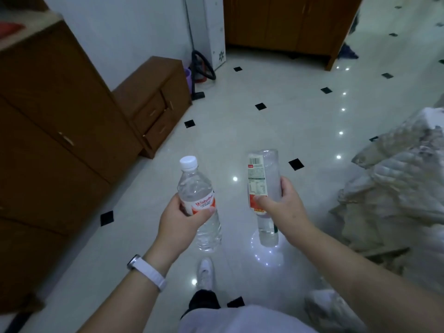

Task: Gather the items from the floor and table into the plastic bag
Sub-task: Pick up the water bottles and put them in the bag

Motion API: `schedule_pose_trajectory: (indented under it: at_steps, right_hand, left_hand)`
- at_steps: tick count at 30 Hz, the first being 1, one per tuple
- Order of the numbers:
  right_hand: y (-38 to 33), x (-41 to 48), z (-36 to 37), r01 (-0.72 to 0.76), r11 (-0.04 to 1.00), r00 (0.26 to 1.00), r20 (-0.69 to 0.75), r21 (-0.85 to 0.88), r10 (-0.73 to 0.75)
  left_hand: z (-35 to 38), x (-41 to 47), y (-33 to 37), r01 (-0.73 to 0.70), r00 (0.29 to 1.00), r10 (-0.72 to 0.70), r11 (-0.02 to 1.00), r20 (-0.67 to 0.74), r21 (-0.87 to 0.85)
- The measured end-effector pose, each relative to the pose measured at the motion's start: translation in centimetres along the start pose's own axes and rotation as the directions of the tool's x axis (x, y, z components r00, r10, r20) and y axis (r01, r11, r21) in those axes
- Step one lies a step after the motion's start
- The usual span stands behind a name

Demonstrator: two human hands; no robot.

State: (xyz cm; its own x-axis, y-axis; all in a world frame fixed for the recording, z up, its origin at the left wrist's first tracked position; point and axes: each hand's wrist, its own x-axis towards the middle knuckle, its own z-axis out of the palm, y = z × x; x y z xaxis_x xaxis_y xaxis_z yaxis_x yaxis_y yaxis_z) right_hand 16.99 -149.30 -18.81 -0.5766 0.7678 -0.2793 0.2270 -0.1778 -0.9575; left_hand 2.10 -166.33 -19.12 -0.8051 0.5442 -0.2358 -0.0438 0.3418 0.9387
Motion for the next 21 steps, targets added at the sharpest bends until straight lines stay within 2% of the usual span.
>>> schedule_pose_trajectory:
  at_steps: [4,10,15,21]
  right_hand:
    - [-3.0,5.1,3.2,-0.013,0.999,0.991,-0.131,0.033,0.018]
    - [-7.7,11.7,5.8,0.045,0.999,0.960,-0.277,-0.012,-0.047]
    - [-8.2,15.9,4.0,0.002,0.999,0.925,-0.380,-0.037,-0.016]
    - [-6.6,23.4,-1.6,-0.053,0.998,0.853,-0.519,0.024,0.058]
  left_hand:
    - [-1.7,8.2,1.7,-0.038,0.994,0.040,0.999,0.101,-0.019]
    - [-1.6,20.2,5.5,-0.083,0.963,0.089,0.996,0.254,-0.033]
    - [2.6,26.7,7.9,-0.054,0.937,0.074,0.996,0.340,-0.068]
    - [11.2,33.1,9.3,-0.018,0.878,0.013,1.000,0.478,0.006]
